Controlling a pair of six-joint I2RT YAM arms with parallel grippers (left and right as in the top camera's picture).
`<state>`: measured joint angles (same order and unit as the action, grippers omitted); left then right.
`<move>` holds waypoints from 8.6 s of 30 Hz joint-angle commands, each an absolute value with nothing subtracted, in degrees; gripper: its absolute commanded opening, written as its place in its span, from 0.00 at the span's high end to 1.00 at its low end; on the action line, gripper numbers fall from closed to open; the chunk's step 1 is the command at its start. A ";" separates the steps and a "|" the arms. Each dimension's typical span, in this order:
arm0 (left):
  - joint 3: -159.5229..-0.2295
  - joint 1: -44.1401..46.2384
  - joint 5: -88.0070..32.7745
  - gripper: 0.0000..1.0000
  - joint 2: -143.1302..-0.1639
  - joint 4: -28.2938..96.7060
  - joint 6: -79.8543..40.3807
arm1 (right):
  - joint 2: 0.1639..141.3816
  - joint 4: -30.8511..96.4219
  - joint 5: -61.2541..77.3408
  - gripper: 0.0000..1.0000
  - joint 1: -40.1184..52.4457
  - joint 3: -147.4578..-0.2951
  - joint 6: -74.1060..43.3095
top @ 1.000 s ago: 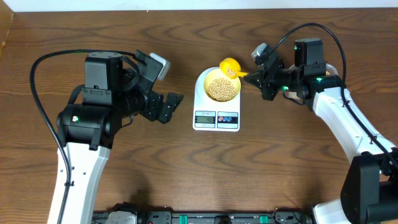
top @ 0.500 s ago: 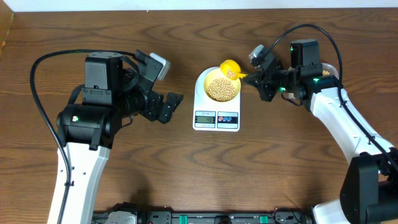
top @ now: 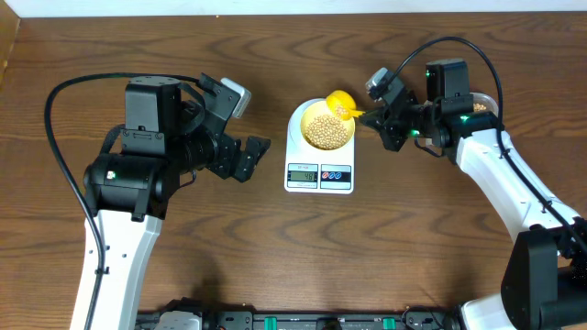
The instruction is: Scoop item into bowl and weigh 50g on scale
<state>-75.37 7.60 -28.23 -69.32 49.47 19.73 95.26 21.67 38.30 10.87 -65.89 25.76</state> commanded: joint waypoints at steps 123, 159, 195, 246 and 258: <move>-75.24 7.35 -28.95 0.03 -69.23 49.50 19.66 | 95.74 18.83 34.48 0.99 14.66 -65.82 12.97; -75.24 7.35 -28.95 0.02 -69.23 49.50 19.66 | 95.74 20.56 33.21 0.99 15.11 -65.82 21.58; -75.24 7.35 -28.95 0.02 -69.23 49.50 19.66 | 95.74 19.46 37.93 0.99 15.09 -65.82 13.28; -75.24 7.35 -28.95 0.02 -69.23 49.50 19.66 | 96.71 21.85 23.88 0.99 18.44 -65.82 12.47; -75.24 7.35 -28.95 0.02 -69.23 49.50 19.66 | 96.71 23.44 23.90 0.99 19.88 -65.73 12.45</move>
